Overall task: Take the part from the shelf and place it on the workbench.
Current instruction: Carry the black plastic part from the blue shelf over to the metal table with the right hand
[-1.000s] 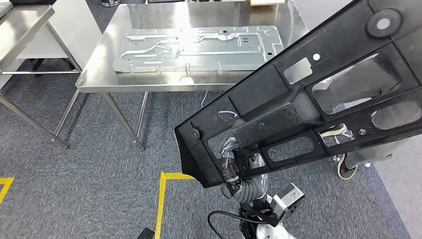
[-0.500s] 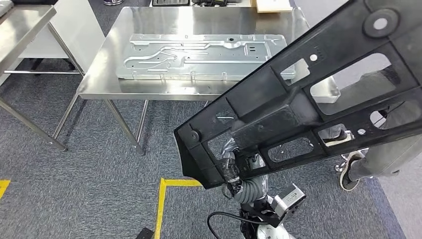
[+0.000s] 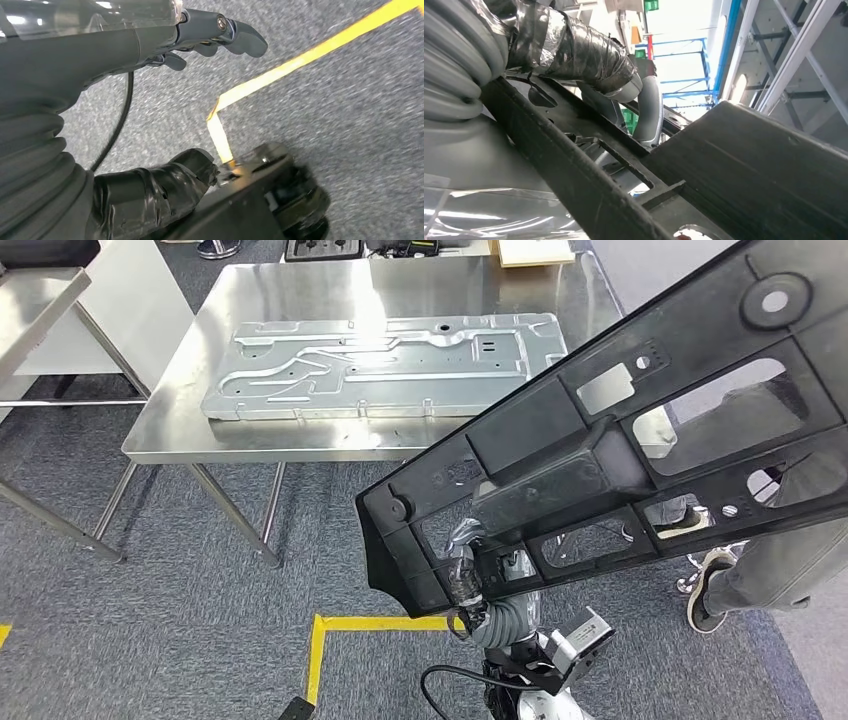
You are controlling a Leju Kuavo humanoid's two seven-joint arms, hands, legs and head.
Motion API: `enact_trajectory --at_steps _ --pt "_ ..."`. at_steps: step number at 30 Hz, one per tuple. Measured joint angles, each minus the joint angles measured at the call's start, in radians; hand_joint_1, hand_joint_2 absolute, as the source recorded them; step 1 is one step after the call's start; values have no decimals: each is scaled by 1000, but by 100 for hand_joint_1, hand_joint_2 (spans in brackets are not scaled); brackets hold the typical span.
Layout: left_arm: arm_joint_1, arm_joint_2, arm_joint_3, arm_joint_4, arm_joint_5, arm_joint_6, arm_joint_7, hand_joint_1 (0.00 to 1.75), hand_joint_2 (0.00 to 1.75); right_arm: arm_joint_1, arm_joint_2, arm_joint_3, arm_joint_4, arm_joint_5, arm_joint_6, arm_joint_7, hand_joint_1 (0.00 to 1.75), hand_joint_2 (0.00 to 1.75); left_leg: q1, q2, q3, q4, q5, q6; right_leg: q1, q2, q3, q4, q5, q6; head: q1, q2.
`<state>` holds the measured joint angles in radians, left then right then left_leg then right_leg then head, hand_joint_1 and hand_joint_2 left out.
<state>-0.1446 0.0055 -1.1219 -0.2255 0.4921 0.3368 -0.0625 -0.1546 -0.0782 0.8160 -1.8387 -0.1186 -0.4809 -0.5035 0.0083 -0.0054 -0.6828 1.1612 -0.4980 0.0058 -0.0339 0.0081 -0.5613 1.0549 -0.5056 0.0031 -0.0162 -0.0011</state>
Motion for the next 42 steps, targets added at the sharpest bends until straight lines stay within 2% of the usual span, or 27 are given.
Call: enact_trajectory --at_steps 1,2,4,7,8,10,11,12,13,15,16,17,19,22,24,26,27,28,29,31,33,35,37,38,39,41,42 --pt "0 1 0 0 0 0 1 0 175 0 0 0 0 0 0 0 175 175 -5 0 16 -52 33 9 2 0 12 -4 -7 2 1 0" --pt "-1 2 0 0 0 0 2 0 175 -1 0 0 0 0 1 0 175 175 -11 -1 29 -92 46 17 3 1 22 -9 -12 6 0 0" --pt "0 2 0 0 1 0 3 0 175 -1 0 0 0 -1 2 1 175 175 -19 -3 43 -120 42 31 5 2 40 -14 -11 19 0 0" --pt "2 0 0 0 1 0 4 0 175 -3 0 0 0 -1 3 2 175 175 -14 -5 85 -153 61 44 9 1 46 15 -17 33 2 0" --pt "1 0 0 0 1 0 4 0 175 -6 0 0 0 -1 3 2 175 175 -13 -4 97 -158 60 47 10 0 31 47 -36 34 3 0" --pt "-1 -1 0 0 1 0 4 0 175 -7 -1 0 0 1 3 2 175 175 -15 -3 104 -158 53 53 10 -1 -31 147 -88 35 5 0" --pt "-1 -1 0 0 1 0 4 0 175 -6 -1 0 0 1 3 3 175 175 -17 -3 107 -157 48 54 10 -1 -67 194 -106 36 4 0" --pt "0 -1 0 0 0 0 4 0 175 -5 -2 0 0 2 3 4 175 175 -19 -4 110 -156 43 55 12 -1 -93 218 -108 36 4 0" --pt "1 -1 0 0 0 0 4 0 175 -4 -2 0 0 2 3 5 175 175 -20 -4 115 -154 36 54 13 -1 -103 209 -89 36 4 0" --pt "2 -2 0 0 0 -1 4 0 175 -5 -3 0 0 2 3 6 175 175 -20 -6 129 -148 20 51 15 -1 -82 110 -2 33 5 0" --pt "2 -3 0 0 0 -1 4 0 175 -5 -3 0 1 2 3 6 175 175 -21 -7 135 -144 13 48 17 -1 -69 58 27 30 4 0" --pt "1 -4 0 0 0 -1 4 0 175 -6 -3 0 1 2 3 6 175 175 -21 -8 136 -140 6 43 20 -2 -59 21 39 24 4 0" --pt "0 -4 0 0 0 -1 5 0 175 -6 -3 0 2 2 4 6 175 175 -23 -9 138 -134 -2 31 25 -2 -54 -2 35 11 3 0" --pt "-2 -4 0 0 0 0 5 0 175 -7 -3 0 1 2 4 6 175 175 -23 -7 137 -113 -14 16 20 -2 -34 -15 42 -8 3 0" --pt "-4 -4 0 0 0 0 5 0 175 -8 -3 0 0 2 5 6 175 175 -15 -4 90 -32 -42 3 14 -4 -19 -19 37 -15 0 0" --pt "-3 -4 0 0 0 -1 5 0 175 -8 -3 0 0 3 5 6 175 175 -5 -2 13 82 -78 -9 12 -4 -8 -20 27 -16 -2 0" --pt "-1 -4 0 0 0 -1 6 0 175 -7 -3 0 0 3 5 6 175 175 -1 -1 -17 113 -83 -13 11 -4 -1 -20 21 -15 -2 0" --pt "1 -4 0 0 0 -1 6 0 175 -7 -3 0 0 3 5 6 175 175 2 -1 -32 114 -71 -15 9 -3 7 -20 14 -13 -2 0" --pt "2 -4 0 0 0 -1 6 0 175 -7 -3 0 0 2 5 6 175 175 4 -1 -31 81 -38 -16 8 -2 18 -20 7 -10 -2 0" --pt "2 -4 0 0 0 -1 7 0 175 -7 -3 0 0 2 5 6 175 175 4 1 4 -42 52 -14 4 -2 37 -21 -9 -2 -2 0" --pt "1 -4 0 0 1 -1 7 0 175 -8 -3 0 1 2 6 7 175 175 -3 2 29 -117 66 -8 3 -1 49 -27 -20 10 -3 0" --pt "3 -4 0 0 2 -1 8 0 175 -7 -3 0 1 2 6 8 175 175 -8 0 40 -133 49 6 6 -2 59 -25 -19 26 -4 0" --pt "6 -4 0 0 5 0 8 0 175 -7 -3 0 1 1 6 8 175 175 -6 -2 66 -148 64 22 6 -4 68 -7 -22 36 -2 0" --pt "5 -4 0 0 6 0 8 0 175 -8 -3 0 0 1 6 7 175 175 -5 -2 80 -150 64 29 6 -4 60 19 -33 38 0 0" --pt "4 -4 0 0 6 1 8 0 175 -9 -3 0 0 1 6 7 175 175 -6 -2 87 -152 61 34 6 -5 36 62 -52 38 1 0" --pt "1 -4 0 0 7 1 8 0 175 -8 -3 0 0 1 6 7 175 175 -11 -2 95 -151 50 42 10 -5 -40 172 -101 37 4 0" --pt "1 -4 0 0 7 1 8 0 175 -6 -3 0 1 1 6 8 175 175 -14 -2 100 -150 44 44 12 -5 -75 210 -115 36 4 0"
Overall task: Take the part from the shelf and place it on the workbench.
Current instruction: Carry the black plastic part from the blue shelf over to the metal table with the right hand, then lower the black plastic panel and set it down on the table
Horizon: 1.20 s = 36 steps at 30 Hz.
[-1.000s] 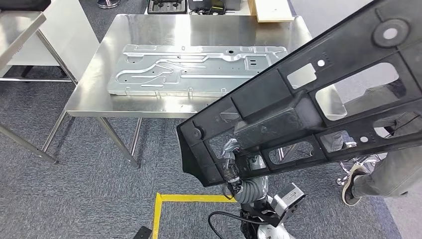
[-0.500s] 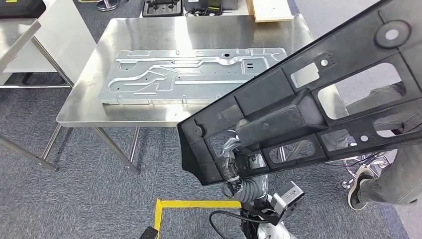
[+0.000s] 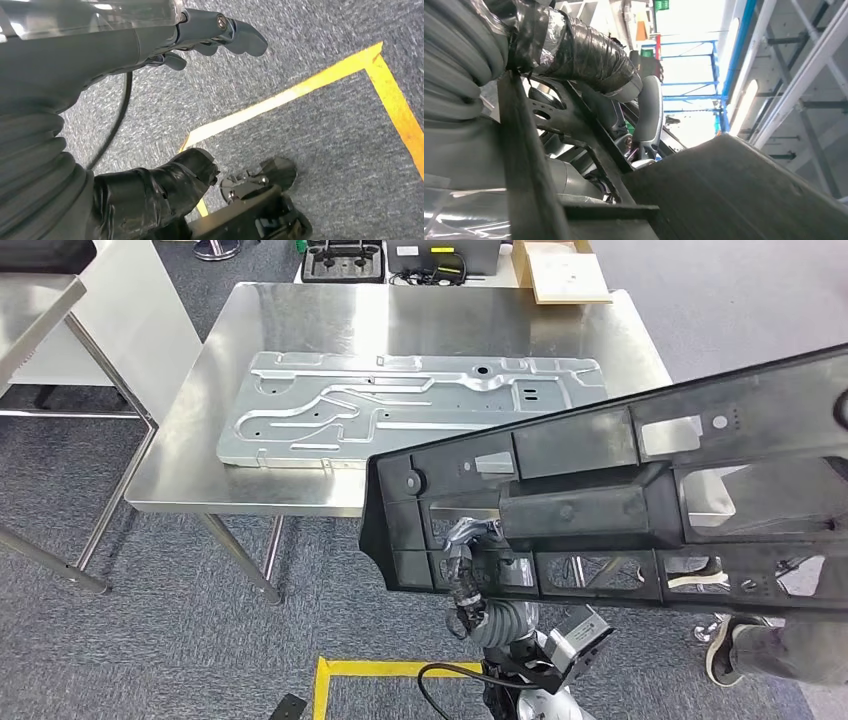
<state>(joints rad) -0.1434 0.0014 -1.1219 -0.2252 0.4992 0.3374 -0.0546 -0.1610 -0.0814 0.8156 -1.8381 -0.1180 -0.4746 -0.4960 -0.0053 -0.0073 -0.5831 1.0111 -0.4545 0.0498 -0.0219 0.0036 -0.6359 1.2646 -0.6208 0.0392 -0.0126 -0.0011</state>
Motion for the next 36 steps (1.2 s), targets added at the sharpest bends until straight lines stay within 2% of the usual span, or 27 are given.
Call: enact_trajectory --at_steps 1,2,4,6,9,11,12,14,15,16,17,18,19,20,21,22,23,25,27,30,31,32,33,35,36 --pt "2 0 0 0 0 0 0 0 175 1 0 0 0 0 0 0 175 175 -3 0 7 1 -7 1 2 0 -21 9 4 -1 0 0" --pt "3 0 0 0 0 0 0 0 175 2 0 0 0 0 0 0 175 175 -5 -1 16 3 -15 1 4 0 -26 -14 32 -3 0 0" --pt "5 -1 0 0 1 -1 0 0 175 2 0 0 1 -1 0 0 175 175 -9 -2 36 5 -33 -1 9 0 -5 -121 124 -13 0 0" --pt "3 -1 0 0 1 0 0 0 175 2 0 0 2 -2 0 0 175 175 -11 -3 46 8 -47 -8 16 -1 11 -201 166 -25 -2 0" --pt "0 -1 0 0 1 0 -1 0 175 4 0 0 2 -2 0 0 175 175 -12 -2 51 13 -57 -22 18 -1 21 -220 168 -45 -4 0" --pt "-1 -1 0 0 1 0 -1 0 175 3 0 0 2 -2 0 0 175 175 -9 0 34 53 -63 -33 13 -1 38 -230 166 -55 -5 0" --pt "-2 -1 0 0 0 0 -1 0 175 2 1 0 2 -2 1 -1 175 175 -6 1 8 97 -72 -41 10 -2 47 -235 163 -59 -6 0" --pt "-2 -1 0 0 0 1 -1 0 175 1 0 0 2 -2 1 -1 175 175 3 2 -70 216 -107 -54 8 -3 62 -238 152 -62 -7 0" --pt "-1 -1 0 0 0 1 -1 0 175 2 0 0 2 -2 1 -1 175 175 9 2 -107 261 -122 -60 7 -2 71 -238 144 -61 -7 0" --pt "1 -1 0 0 0 1 -1 0 175 2 0 0 2 -2 0 -1 175 175 12 2 -132 279 -124 -64 6 -1 82 -238 135 -60 -7 0" --pt "2 -1 0 0 0 1 -1 0 175 2 0 0 2 -2 0 -1 175 175 15 2 -141 264 -107 -66 4 0 94 -238 126 -58 -7 0" --pt "3 -1 0 0 1 1 -1 0 175 3 0 0 2 -2 0 -1 175 175 16 2 -134 218 -70 -66 2 1 107 -238 117 -55 -8 0" --pt "3 -1 0 0 1 1 -1 0 175 2 0 0 3 -2 0 -1 175 175 16 2 -118 152 -17 -64 0 1 119 -239 107 -51 -8 0" --pt "3 -1 0 0 2 1 -1 0 175 2 0 0 3 -1 -1 0 175 175 14 3 -102 94 19 -60 0 2 131 -240 97 -46 -8 0" --pt "3 -1 0 0 4 1 -2 0 175 1 0 0 4 1 -3 0 175 175 11 3 -87 51 39 -54 0 2 140 -240 87 -39 -10 0" --pt "4 0 0 0 5 1 -2 0 175 0 0 0 4 4 -7 2 175 175 8 3 -79 27 48 -47 0 3 148 -239 81 -32 -11 0" --pt "4 0 0 0 7 1 -3 0 175 -1 0 0 6 8 -11 6 175 175 5 3 -74 22 37 -40 2 3 156 -237 79 -25 -12 0" --pt "6 0 0 0 9 2 -4 0 175 -8 -1 -3 7 27 -20 25 175 175 6 2 -56 10 38 -29 2 2 163 -227 77 -15 -12 0" --pt "6 1 0 0 10 1 -5 0 175 -21 -6 -7 7 60 -30 59 175 175 8 1 -36 0 32 -18 1 0 134 -168 62 -10 -10 0" --pt "4 2 0 0 11 -1 -5 0 175 -35 -21 -16 7 109 -41 118 175 175 6 1 -19 -1 16 -5 2 0 21 -12 -2 -5 -9 0" --pt "5 2 0 0 11 -2 -5 0 175 -37 -29 -20 7 123 -44 140 175 175 5 0 -12 0 9 -4 3 0 -10 12 -14 -3 -9 0" --pt "7 2 0 0 12 -2 -5 0 175 -41 -37 -25 7 138 -48 162 175 175 5 -2 -3 1 1 -4 3 0 -27 9 -8 -2 -9 0" --pt "9 3 0 0 14 -2 -5 0 175 -46 -45 -30 7 155 -53 185 175 175 5 -3 8 2 -8 -5 3 0 -31 -25 21 -2 -9 0" --pt "10 4 0 0 16 -2 -6 0 175 -57 -63 -42 6 193 -62 231 175 175 4 -4 29 9 -28 -10 4 0 -18 -135 122 -7 -8 0" --pt "10 4 0 0 17 -2 -6 0 175 -64 -72 -49 6 219 -67 260 175 175 2 -6 34 13 -37 -14 6 0 -11 -176 157 -13 -8 0"
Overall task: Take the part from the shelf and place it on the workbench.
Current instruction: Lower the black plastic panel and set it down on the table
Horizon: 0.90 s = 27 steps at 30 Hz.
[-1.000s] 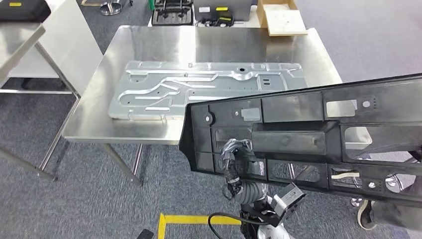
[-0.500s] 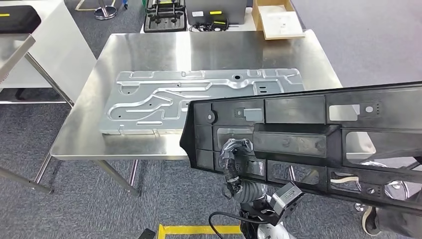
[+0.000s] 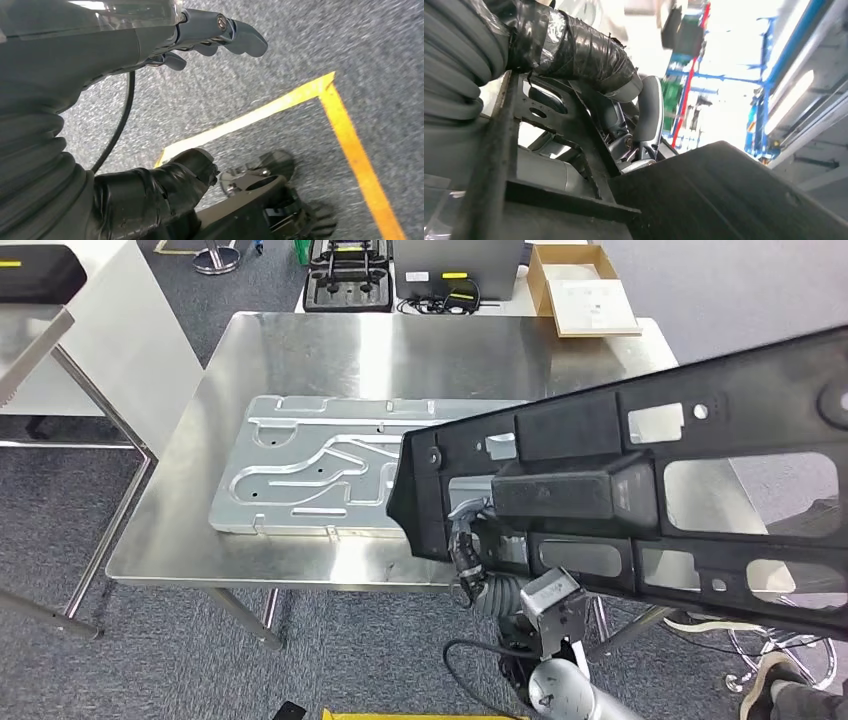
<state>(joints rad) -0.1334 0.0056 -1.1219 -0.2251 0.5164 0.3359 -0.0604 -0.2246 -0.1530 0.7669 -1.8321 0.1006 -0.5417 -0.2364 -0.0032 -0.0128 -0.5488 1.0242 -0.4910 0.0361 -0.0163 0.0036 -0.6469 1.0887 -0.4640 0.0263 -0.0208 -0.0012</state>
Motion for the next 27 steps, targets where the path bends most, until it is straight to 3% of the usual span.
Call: enact_trajectory --at_steps 1,5,7,9,10,11,12,14,16,18,21,24,25,26,27 --pt "0 1 0 0 1 1 -1 0 175 -5 -9 -7 -1 28 -6 30 175 175 -2 -1 2 4 -8 -5 2 0 3 -22 23 -6 -1 0" --pt "1 7 0 0 4 5 -5 0 175 -20 -45 -46 -9 117 -19 131 175 175 -2 0 0 26 -29 -24 -1 1 16 -36 27 -30 -3 0" --pt "-5 4 0 0 10 13 14 0 175 -32 -59 -63 -12 147 -15 180 175 175 3 4 -42 106 -66 -37 -4 1 25 -41 25 -37 -6 0" --pt "-21 -10 0 0 16 26 54 0 175 -49 -68 -71 -13 177 -7 236 175 175 8 6 -117 228 -109 -47 -4 0 28 -41 20 -42 -8 0" --pt "-30 -18 0 0 21 32 72 0 175 -58 -72 -73 -11 191 -5 267 175 175 11 6 -148 268 -115 -49 -4 0 29 -41 18 -42 -8 0" --pt "-38 -24 0 0 25 36 82 0 175 -64 -78 -75 -9 204 -5 299 175 175 12 6 -164 275 -103 -49 -4 1 32 -41 15 -42 -8 0" --pt "-44 -29 0 0 31 39 85 0 175 -69 -85 -78 -7 214 -6 332 175 175 12 6 -160 243 -70 -47 -4 1 37 -41 12 -41 -8 0" --pt "-49 -33 0 0 43 39 79 0 175 -73 -103 -88 -5 229 -8 387 175 175 11 6 -117 117 15 -36 -3 2 51 -42 3 -36 -8 0" --pt "-50 -35 0 0 52 39 69 0 175 -78 -123 -100 -4 239 -12 421 175 175 4 7 -86 26 45 -23 -3 3 55 -43 -2 -27 -8 0" --pt "-47 -38 1 0 60 39 61 0 175 -82 -144 -108 -3 244 -15 451 175 175 -3 6 -79 7 42 -14 -4 4 55 -46 -3 -15 -7 0" --pt "-44 -42 3 0 80 32 45 0 175 -82 -180 -124 -2 251 -12 513 175 175 4 7 -61 -17 60 1 -3 3 48 -23 -27 1 -6 0" --pt "-43 -43 9 0 99 20 29 0 175 -78 -230 -155 1 274 0 585 175 175 4 8 -54 -26 60 12 -3 2 -32 134 -102 7 -3 0" --pt "-40 -43 11 0 104 17 25 0 175 -74 -245 -164 4 282 2 604 175 175 3 7 -54 -24 58 13 -3 1 -60 182 -114 9 -2 0" --pt "-37 -44 13 0 108 14 21 0 175 -69 -260 -173 7 291 3 622 175 175 3 7 -53 -22 55 13 -4 1 -76 201 -108 11 -2 0" --pt "-35 -45 15 0 112 12 16 0 175 -66 -273 -182 9 300 4 638 175 175 3 7 -52 -19 51 12 -5 1 -73 185 -84 13 -2 0"
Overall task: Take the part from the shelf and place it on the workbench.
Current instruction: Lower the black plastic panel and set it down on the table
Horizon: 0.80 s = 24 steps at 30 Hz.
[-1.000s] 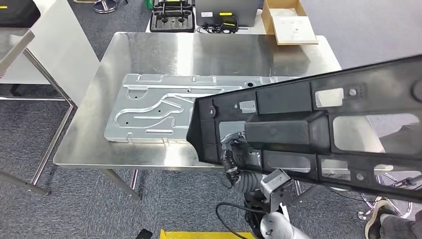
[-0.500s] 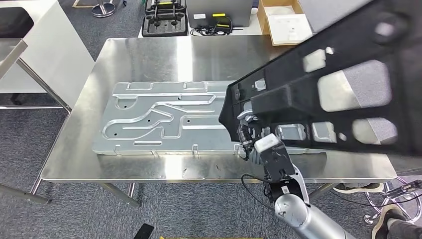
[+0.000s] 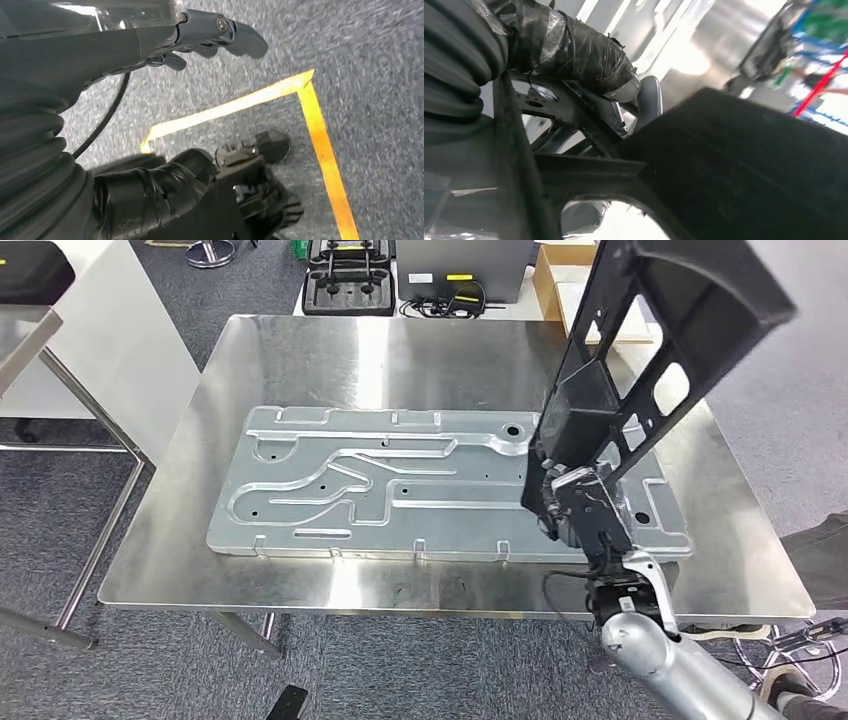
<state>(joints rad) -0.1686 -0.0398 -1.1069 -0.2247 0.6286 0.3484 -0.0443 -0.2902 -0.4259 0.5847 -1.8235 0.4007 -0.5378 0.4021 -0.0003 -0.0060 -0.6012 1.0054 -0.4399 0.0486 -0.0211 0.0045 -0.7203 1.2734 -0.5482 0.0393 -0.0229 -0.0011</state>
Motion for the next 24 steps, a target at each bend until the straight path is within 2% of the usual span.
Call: enact_trajectory --at_steps 2,4,7,9,10,12,13,14,15,16,18,19,20,24 --pt "2 -3 6 0 6 -1 -10 0 175 3 -27 -21 2 29 8 44 175 175 1 -1 1 12 -11 -6 -4 -1 45 -108 68 3 0 0" --pt "-2 -5 13 0 12 -1 -17 0 175 4 -56 -45 1 58 30 95 175 175 -4 -3 -5 28 -21 -14 -4 0 85 -198 98 -1 0 0" --pt "-5 -6 20 0 18 -1 -22 0 175 9 -100 -74 0 77 61 147 175 175 -9 -5 -9 33 -24 -24 -4 2 93 -215 97 -16 -2 0" --pt "-7 -7 25 0 19 -1 -24 0 175 9 -121 -87 -1 86 75 164 175 175 -8 -2 -16 54 -41 -33 -7 3 98 -221 98 -26 -4 0" --pt "-9 -9 29 0 20 -2 -25 0 175 9 -129 -92 -1 90 81 173 175 175 -6 -1 -30 88 -61 -39 -9 2 101 -224 98 -30 -5 0" --pt "-11 -12 35 0 21 -2 -29 0 175 8 -142 -97 -1 97 93 188 175 175 -1 1 -79 193 -110 -49 -8 0 105 -225 97 -35 -7 0" --pt "-12 -13 38 0 22 -2 -30 0 175 8 -151 -99 -1 102 100 199 175 175 1 1 -106 243 -127 -51 -7 0 106 -225 97 -36 -7 0" --pt "-11 -14 40 0 23 -2 -31 0 175 9 -161 -101 -1 109 111 212 175 175 2 1 -122 270 -129 -51 -6 0 106 -225 96 -36 -8 0" --pt "-12 -14 41 0 24 -2 -32 0 175 10 -173 -104 -1 118 124 229 175 175 2 1 -123 266 -114 -48 -5 0 107 -225 96 -37 -7 0" --pt "-12 -15 43 0 25 -3 -33 0 175 11 -185 -109 -2 130 138 247 175 175 1 1 -109 230 -86 -42 -3 0 108 -225 96 -37 -8 0" --pt "-15 -15 43 0 25 -3 -35 0 175 13 -204 -119 -3 155 165 273 175 175 -4 0 -55 112 -27 -22 -1 1 110 -225 95 -37 -7 0" --pt "-17 -15 43 0 25 -3 -35 0 175 13 -211 -124 -5 168 178 280 175 175 -7 1 -32 66 -12 -14 1 1 110 -225 95 -36 -6 0" --pt "-19 -16 44 0 25 -4 -36 0 175 13 -216 -129 -6 182 192 285 175 175 -10 0 -19 39 -8 -9 1 1 109 -226 95 -33 -6 0" --pt "-25 -20 44 0 28 -5 -38 0 175 25 -234 -164 -10 252 256 292 175 175 -14 -1 -5 7 -2 -2 -6 1 110 -236 100 -12 -7 0"
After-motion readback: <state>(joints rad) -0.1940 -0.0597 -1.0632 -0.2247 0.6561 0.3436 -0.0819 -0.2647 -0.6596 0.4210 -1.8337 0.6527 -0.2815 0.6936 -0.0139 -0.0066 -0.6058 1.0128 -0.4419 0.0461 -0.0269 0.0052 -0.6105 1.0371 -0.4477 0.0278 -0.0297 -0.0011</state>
